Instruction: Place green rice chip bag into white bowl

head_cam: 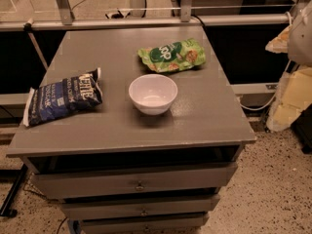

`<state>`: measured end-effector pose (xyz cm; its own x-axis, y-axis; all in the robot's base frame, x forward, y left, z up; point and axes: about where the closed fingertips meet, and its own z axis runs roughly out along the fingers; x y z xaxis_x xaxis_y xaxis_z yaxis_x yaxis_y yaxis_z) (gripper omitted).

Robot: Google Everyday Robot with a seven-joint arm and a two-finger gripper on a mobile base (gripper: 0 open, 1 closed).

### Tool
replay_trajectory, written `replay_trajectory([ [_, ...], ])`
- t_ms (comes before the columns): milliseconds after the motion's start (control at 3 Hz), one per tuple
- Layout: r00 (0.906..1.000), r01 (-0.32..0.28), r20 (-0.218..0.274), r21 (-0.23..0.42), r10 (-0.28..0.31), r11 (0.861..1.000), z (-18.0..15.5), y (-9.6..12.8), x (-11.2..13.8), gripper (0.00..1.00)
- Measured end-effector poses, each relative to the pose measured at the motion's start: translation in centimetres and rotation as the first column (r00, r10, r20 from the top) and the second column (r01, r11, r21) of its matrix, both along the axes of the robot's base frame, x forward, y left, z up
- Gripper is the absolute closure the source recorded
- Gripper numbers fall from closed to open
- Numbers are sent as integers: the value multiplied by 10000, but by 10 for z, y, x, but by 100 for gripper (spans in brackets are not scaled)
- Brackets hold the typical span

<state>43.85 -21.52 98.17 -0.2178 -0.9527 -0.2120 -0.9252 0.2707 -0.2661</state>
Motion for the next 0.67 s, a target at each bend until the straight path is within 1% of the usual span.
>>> replay_trajectory([
  [333,10000,-2,3,3,2,10000,0,0,0,0],
  [667,9996,-179,208,260,174,9995,1,-3,16,0],
])
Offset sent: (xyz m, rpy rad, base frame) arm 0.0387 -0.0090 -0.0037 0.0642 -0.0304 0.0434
